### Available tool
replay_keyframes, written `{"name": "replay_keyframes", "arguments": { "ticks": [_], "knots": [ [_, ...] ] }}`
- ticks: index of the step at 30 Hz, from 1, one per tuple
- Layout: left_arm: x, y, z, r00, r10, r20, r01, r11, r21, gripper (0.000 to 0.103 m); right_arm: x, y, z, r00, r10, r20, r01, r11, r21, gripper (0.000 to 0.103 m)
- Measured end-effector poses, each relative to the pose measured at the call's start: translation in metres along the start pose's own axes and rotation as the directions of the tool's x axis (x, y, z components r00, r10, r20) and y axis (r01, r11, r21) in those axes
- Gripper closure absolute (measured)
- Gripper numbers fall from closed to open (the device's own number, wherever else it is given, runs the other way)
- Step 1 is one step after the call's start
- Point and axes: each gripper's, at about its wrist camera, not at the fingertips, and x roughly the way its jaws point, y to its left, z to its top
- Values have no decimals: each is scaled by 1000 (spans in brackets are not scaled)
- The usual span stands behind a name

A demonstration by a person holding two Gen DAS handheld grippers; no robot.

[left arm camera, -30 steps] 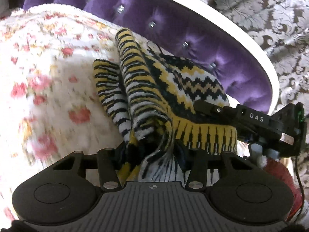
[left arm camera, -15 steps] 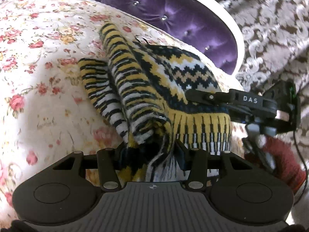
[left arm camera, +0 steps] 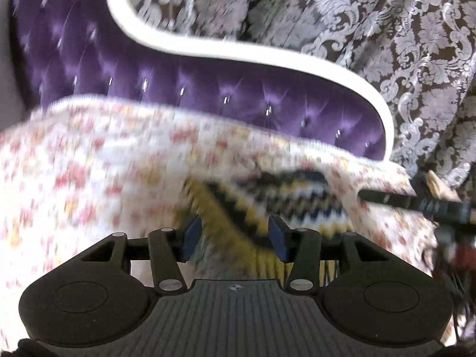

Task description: Fold small clothes

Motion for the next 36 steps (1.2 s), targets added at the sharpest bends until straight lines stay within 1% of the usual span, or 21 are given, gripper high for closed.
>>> {"name": "replay_keyframes", "arguments": {
  "ticks": [2,3,5,7,8,9,10,11,12,14,17,18,21,23,25,27,29,31,33,35,36],
  "knots": [
    [18,-8,8,999,36,-3,-36,999,23,55,8,11,4,999,-40,-5,40,998,-59,55],
    [27,-11,8,998,64,-13,-63,997,39,55,15,16,6,998,-54,-9,53,995,-83,61],
    [47,-7,3,990,130,-50,-126,989,78,55,26,21,4,997,-71,-17,68,991,-116,63],
    [66,2,-8,977,182,-108,-170,980,107,53,38,24,0,995,-90,-32,84,985,-147,64],
    [70,10,-15,974,188,-125,-175,979,108,52,46,26,-4,994,-98,-56,88,983,-164,64],
    [70,17,-23,976,184,-117,-173,980,98,47,57,27,-10,990,-108,-89,90,979,-180,64],
    [69,21,-27,978,184,-99,-176,981,83,39,66,27,-17,987,-113,-116,89,976,-197,63],
    [67,26,-30,977,193,-96,-186,980,75,38,70,29,-24,990,-111,-89,89,970,-225,63],
    [66,30,-31,978,186,-99,-180,981,67,38,71,32,-27,990,-119,-74,97,965,-245,63],
    [63,32,-28,978,177,-111,-172,984,52,38,71,35,-26,989,-130,-77,105,959,-265,63],
    [52,31,-19,978,169,-121,-167,986,24,41,67,33,-21,989,-119,-84,94,962,-256,62],
    [43,28,-18,980,164,-109,-163,986,17,43,62,33,-19,991,-115,-73,94,966,-243,62],
    [13,15,-24,989,138,-47,-137,990,23,43,33,38,-17,997,-81,-3,79,977,-198,61],
    [5,8,-35,991,129,-40,-128,991,30,42,18,44,-21,997,-77,10,78,978,-196,61],
    [10,5,-48,988,130,-77,-127,991,43,41,13,50,-32,995,-95,-11,91,976,-196,61],
    [19,6,-61,985,138,-102,-134,990,45,38,22,51,-48,989,-133,-68,116,971,-210,59],
    [17,9,-64,987,127,-94,-127,992,11,38,28,51,-59,986,-149,-71,131,969,-212,56],
    [9,10,-58,988,127,-92,-128,992,-6,40,22,50,-57,989,-139,-56,126,974,-186,54],
    [-5,5,-55,988,141,-67,-141,990,6,40,9,49,-52,994,-108,-24,104,985,-138,45],
    [-22,-1,-57,989,142,-40,-141,990,19,41,-11,54,-50,996,-86,29,89,989,-119,33],
    [-27,-3,-58,990,137,-32,-136,990,25,41,-18,57,-50,995,-79,54,85,990,-115,31]
  ]
}}
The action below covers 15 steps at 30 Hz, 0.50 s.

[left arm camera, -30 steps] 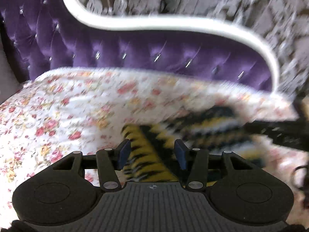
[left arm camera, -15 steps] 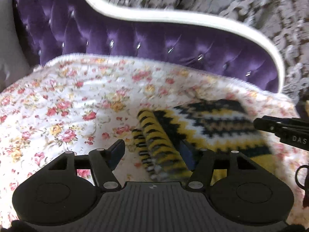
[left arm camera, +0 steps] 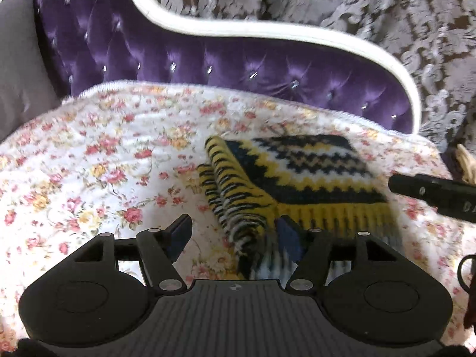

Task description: Fold small clothes

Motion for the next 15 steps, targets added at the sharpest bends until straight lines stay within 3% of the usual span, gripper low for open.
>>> {"name": "replay_keyframes", "arguments": {
  "ticks": [4,7,15],
  "knots": [
    [-30,-10,-8,1000,8,29,-8,1000,9,40,-35,16,-3,997,33,67,-35,999,27,10],
    [-50,-16,-14,999,2,36,-2,1000,-2,40,-53,29,-6,996,49,78,-52,998,35,1],
    [-93,-32,-37,995,93,40,-93,996,-5,40,-81,53,-22,996,62,56,-65,997,43,0]
  ]
}}
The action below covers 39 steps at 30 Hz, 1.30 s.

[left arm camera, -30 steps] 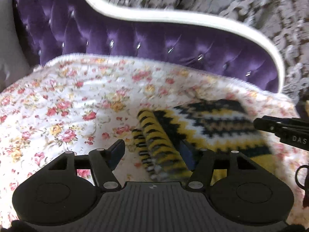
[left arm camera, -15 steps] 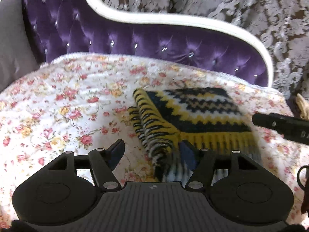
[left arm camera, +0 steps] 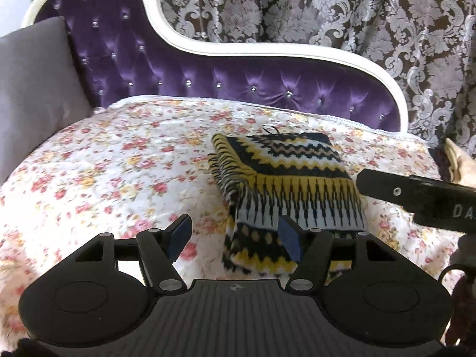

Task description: Fold small clothes

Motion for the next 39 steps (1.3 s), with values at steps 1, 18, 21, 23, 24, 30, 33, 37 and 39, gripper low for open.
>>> {"name": "replay_keyframes", "arguments": {
  "ticks": [1,18,21,23,24,30,33,37,39],
  "knots": [
    [-4,0,-2,1000,-4,1,4,1000,-2,40,-3,2,-2,1000,3,-1,-3,1000,-3,0],
    [-18,8,-23,998,-64,-11,63,995,-77,16,-25,9,-31,997,-72,-40,71,997,-14,0],
    [-18,6,-24,998,-56,-14,55,996,-67,16,-27,9,-33,996,-84,-41,83,996,-19,0],
    [-17,4,-25,999,-46,-13,45,997,-57,16,-27,9,-35,995,-89,-42,89,996,-22,0],
    [-17,5,-25,999,-42,-13,41,998,-55,16,-28,8,-35,995,-89,-44,88,996,-20,0],
    [-15,6,-27,999,-26,-20,24,998,-53,16,-29,5,-38,993,-103,-51,103,995,-15,0],
    [-14,7,-27,999,-22,-26,20,998,-58,16,-29,3,-39,992,-109,-56,109,994,-20,0],
    [-13,9,-28,999,-12,-34,10,998,-64,16,-29,2,-41,991,-114,-63,113,993,-25,0],
    [-12,11,-29,999,-9,-35,7,998,-65,16,-29,3,-42,991,-119,-67,117,993,-30,0]
  ]
}}
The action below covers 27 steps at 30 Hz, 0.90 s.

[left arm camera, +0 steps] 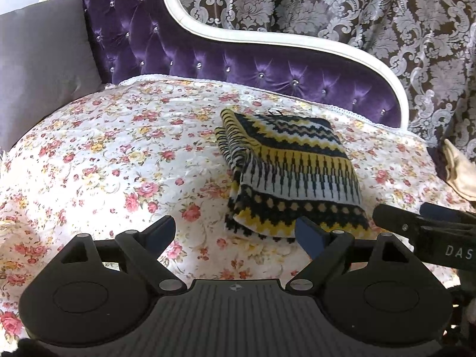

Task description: Fold small clothes

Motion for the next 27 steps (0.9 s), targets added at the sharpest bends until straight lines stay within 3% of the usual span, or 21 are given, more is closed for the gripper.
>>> {"name": "replay_keyframes", "arguments": {
  "ticks": [10,27],
  "knots": [
    [6,3,-5,1000,10,-19,-10,1000,0,16,-1,4,-7,1000,-9,-21,9,1000,-21,0],
    [-9,13,4,996,77,35,-77,997,12,16,-8,-8,-6,999,-32,-9,32,999,-20,0]
  ]
}}
